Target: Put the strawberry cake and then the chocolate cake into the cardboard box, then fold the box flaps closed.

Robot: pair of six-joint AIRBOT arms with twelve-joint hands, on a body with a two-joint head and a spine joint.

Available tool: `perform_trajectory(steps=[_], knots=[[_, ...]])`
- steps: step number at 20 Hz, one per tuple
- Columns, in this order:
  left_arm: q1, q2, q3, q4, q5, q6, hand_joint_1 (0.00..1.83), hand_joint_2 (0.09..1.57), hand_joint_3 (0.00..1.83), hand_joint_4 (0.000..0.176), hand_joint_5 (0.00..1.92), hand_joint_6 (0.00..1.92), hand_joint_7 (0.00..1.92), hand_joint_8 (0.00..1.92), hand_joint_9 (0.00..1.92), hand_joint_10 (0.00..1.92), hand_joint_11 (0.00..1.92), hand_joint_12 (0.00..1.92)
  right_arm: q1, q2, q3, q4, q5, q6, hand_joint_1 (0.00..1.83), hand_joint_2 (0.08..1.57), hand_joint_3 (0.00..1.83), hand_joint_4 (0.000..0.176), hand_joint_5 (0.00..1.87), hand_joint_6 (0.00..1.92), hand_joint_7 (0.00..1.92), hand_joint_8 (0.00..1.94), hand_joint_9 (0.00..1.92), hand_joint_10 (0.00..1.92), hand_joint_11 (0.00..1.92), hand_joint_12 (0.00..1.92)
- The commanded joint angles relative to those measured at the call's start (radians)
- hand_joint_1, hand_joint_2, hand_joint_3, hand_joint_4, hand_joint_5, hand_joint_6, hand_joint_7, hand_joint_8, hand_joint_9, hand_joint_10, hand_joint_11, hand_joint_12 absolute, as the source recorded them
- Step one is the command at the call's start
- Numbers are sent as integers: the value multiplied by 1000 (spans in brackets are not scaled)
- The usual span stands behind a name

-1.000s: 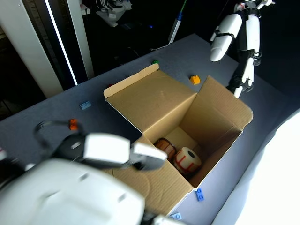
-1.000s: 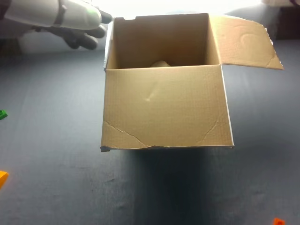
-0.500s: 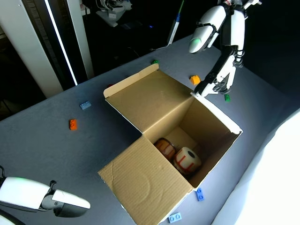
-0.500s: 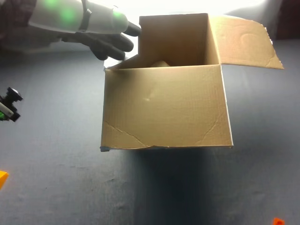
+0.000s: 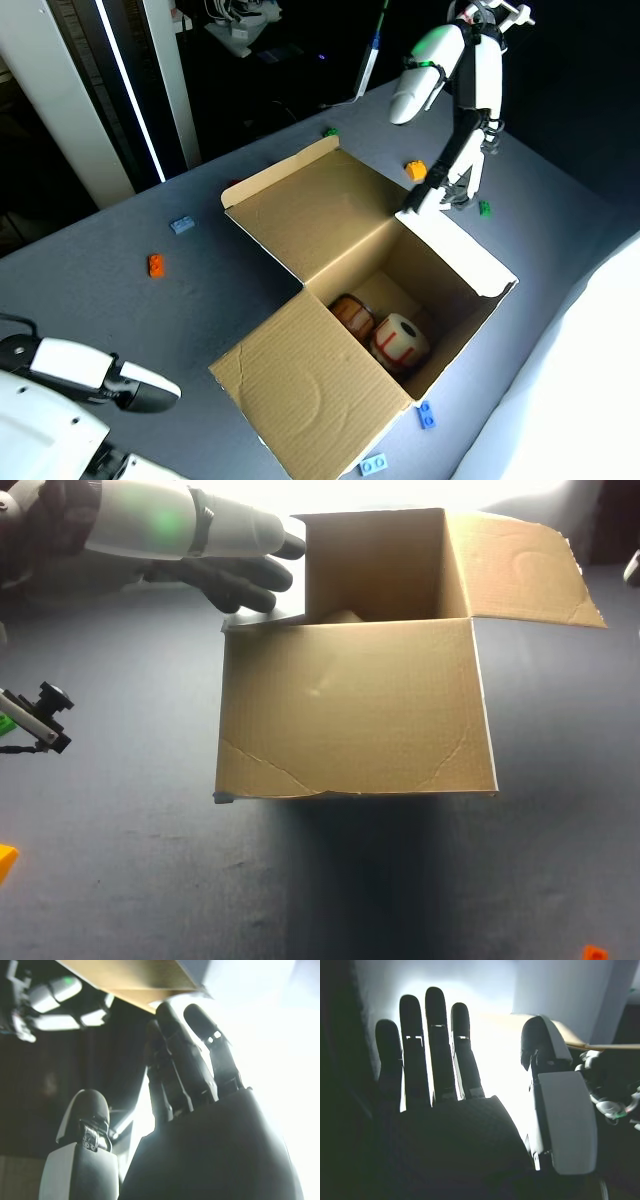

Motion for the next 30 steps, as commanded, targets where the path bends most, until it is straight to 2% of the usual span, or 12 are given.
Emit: perform_trajectory(steps=[1, 6, 10, 14, 17, 21, 22, 26, 30], knots=[[-6, 7, -4, -33, 64, -6, 307, 1289, 0, 0, 467, 0, 625, 0, 665, 7, 123, 1332, -3, 12, -2, 9, 104, -2, 289, 1237, 2, 0, 325, 554, 587, 174, 328, 938, 0, 1629], [12, 7, -15, -33, 109, 15, 303, 1292, 1, 3, 465, 0, 625, 0, 667, 7, 129, 1344, -76, -12, -12, 9, 124, -10, 301, 1232, 0, 0, 333, 547, 597, 148, 335, 932, 0, 1639], [27, 4, -21, -27, 137, 32, 326, 1288, 0, 2, 466, 3, 623, 1, 668, 6, 115, 1362, -139, -20, -53, 9, 199, -41, 330, 1230, 0, 0, 344, 532, 611, 137, 341, 946, 0, 1665], [34, -9, -42, -29, 142, 32, 328, 1286, 0, 8, 469, 7, 625, 3, 670, 6, 126, 1362, -220, -38, -94, 9, 295, -121, 315, 1235, 1, 0, 347, 531, 612, 130, 341, 952, 0, 1669], [41, -28, -44, -29, 146, 31, 342, 1282, 0, 0, 480, 7, 629, 3, 682, 9, 154, 1341, -246, -72, -90, 57, 339, -181, 318, 1238, 1, 0, 341, 540, 611, 124, 331, 963, 0, 1682], [53, -48, -39, -32, 153, 31, 319, 1284, 0, 5, 472, 2, 627, 1, 677, 5, 154, 1337, -245, -140, -35, 78, 352, -245, 310, 1223, 0, 0, 347, 583, 645, 123, 342, 1013, 22, 1704], [56, -51, -38, -33, 154, 31, 295, 1287, 1, 11, 468, 0, 632, 2, 681, 7, 161, 1333, -246, -152, -19, 92, 350, -257, 321, 1217, 0, 0, 347, 589, 639, 119, 342, 1024, 30, 1702], [69, -57, -31, -32, 160, 31, 314, 1284, 0, 6, 467, 5, 630, 2, 680, 5, 149, 1347, -228, -184, 42, 97, 352, -258, 278, 1240, 5, 0, 349, 617, 655, 116, 354, 1019, 18, 1711], [78, -61, -29, -30, 161, 31, 313, 1285, 0, 7, 468, 3, 629, 3, 680, 4, 139, 1342, -194, -184, 63, 97, 352, -258, 274, 1245, 3, 0, 359, 639, 672, 105, 360, 980, 3, 1703]])
